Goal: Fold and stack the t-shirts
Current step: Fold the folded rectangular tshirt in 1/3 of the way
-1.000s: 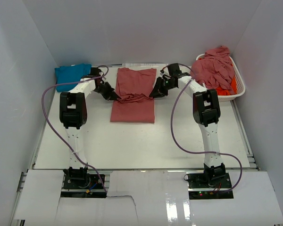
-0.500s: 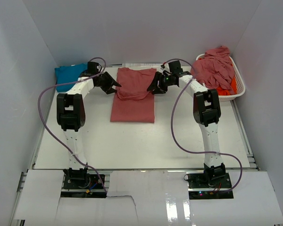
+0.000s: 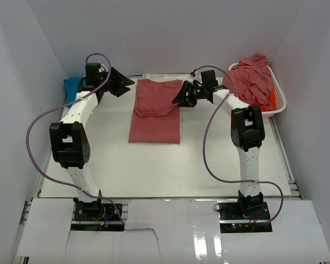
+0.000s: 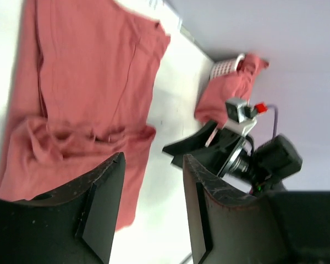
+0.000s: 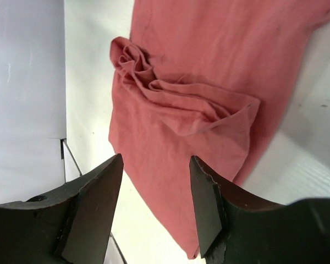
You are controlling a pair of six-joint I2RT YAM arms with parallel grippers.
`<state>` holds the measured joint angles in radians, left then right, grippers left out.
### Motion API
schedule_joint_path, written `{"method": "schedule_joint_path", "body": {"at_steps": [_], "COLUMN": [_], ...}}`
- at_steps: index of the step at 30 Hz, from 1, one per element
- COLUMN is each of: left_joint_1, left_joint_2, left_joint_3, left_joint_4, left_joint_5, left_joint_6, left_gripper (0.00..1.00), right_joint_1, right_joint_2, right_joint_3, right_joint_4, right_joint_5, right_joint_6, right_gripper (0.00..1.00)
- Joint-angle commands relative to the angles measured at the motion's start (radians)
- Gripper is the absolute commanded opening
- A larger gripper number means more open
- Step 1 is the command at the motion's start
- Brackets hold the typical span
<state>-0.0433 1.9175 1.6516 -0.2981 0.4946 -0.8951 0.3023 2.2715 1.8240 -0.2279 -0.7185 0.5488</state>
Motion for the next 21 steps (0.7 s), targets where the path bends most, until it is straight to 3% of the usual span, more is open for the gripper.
{"method": "schedule_joint_path", "body": {"at_steps": [1, 5, 8, 13, 19, 21], "left_joint_1": [0.002, -0.004, -0.016, -0.036, -0.081, -0.095], "left_joint_2": [-0.132, -0.253, -0.317, -0.319, -0.284, -0.259], "left_joint_3": [-0.139, -0.445, -0.585, -0.642, -0.668, -0.668], "left_joint_4": [0.003, 0.106, 0.169, 0.185, 0.238, 0.260], "left_joint_5": [0.107, 0.183, 0.209, 0.288, 0.309, 0.323], "left_joint_6": [0.013, -0.007, -0.021, 0.021, 0.044, 0.042], "left_gripper": [0.55, 0.45, 0.36, 0.29, 0.28, 0.24], "right_joint_1": [-0.002, 0.021, 0.058, 0.121, 0.179, 0.195], "right_joint_2": [-0.108, -0.144, -0.147, -0.116, -0.047, -0.029], "right_joint_3": [-0.051, -0.109, -0.135, -0.126, -0.069, -0.048], "right_joint_4": [0.073, 0.093, 0.098, 0.116, 0.147, 0.147], "right_joint_5": [-0.052, -0.070, -0.075, -0.079, -0.078, -0.071], "right_joint_6": [0.013, 0.036, 0.037, 0.059, 0.109, 0.115], "right_gripper": [0.58, 0.59, 0.59, 0.59, 0.56, 0.37]}}
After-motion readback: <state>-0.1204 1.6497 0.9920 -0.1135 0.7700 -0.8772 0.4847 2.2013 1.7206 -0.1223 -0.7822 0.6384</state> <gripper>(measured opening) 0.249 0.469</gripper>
